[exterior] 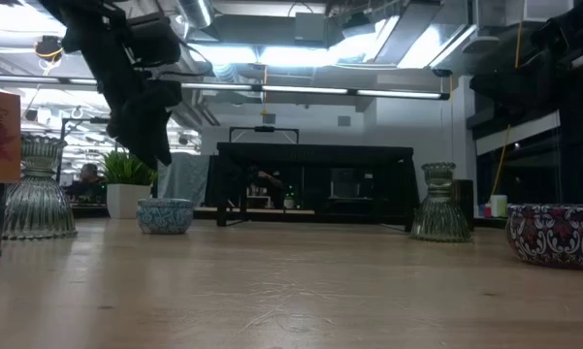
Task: Pick & Place candle stick holders
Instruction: Put the pink patterned scented candle on the shelf
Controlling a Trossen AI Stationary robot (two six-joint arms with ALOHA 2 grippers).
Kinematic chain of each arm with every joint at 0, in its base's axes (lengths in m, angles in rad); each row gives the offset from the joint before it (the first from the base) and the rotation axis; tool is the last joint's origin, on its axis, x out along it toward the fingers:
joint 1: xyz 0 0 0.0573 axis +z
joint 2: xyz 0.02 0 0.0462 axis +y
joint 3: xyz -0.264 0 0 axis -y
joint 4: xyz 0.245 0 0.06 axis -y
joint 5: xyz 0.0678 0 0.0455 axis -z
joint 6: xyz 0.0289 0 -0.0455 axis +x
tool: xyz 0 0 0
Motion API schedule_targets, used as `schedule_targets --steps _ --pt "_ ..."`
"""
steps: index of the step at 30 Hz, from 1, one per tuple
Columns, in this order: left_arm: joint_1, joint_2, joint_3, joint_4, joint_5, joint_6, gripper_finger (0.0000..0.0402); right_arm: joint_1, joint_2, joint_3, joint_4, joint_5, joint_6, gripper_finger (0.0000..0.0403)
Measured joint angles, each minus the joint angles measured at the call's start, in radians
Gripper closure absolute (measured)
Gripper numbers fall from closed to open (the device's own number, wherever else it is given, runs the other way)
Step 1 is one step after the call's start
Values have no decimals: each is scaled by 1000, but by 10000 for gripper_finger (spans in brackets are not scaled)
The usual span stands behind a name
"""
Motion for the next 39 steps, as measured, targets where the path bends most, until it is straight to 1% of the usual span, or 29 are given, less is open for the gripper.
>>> schedule_targets --steps 3,7,12,15,22,31,35,39 --pt "-13 -2 -25 37 -37 28 24 0 0 0 0 0 0 402" --pt "-27 -3 -56 87 -52 11 24 0 0 0 0 0 0 402" --pt "-46 -4 -73 113 -172 31 24 0 0 0 0 0 0 402" --pt "-46 -4 -74 114 -200 36 24 0 0 0 0 0 0 402" --pt "-45 -3 -74 113 -200 -74 24 0 0 0 0 0 0 402" --pt "-45 -3 -74 117 -153 -76 24 0 0 0 0 0 0 402" --pt "-45 -3 -76 140 -146 -24 24 0 0 0 0 0 0 402" --pt "-45 -3 -116 270 -145 71 24 0 0 0 0 0 0 402"
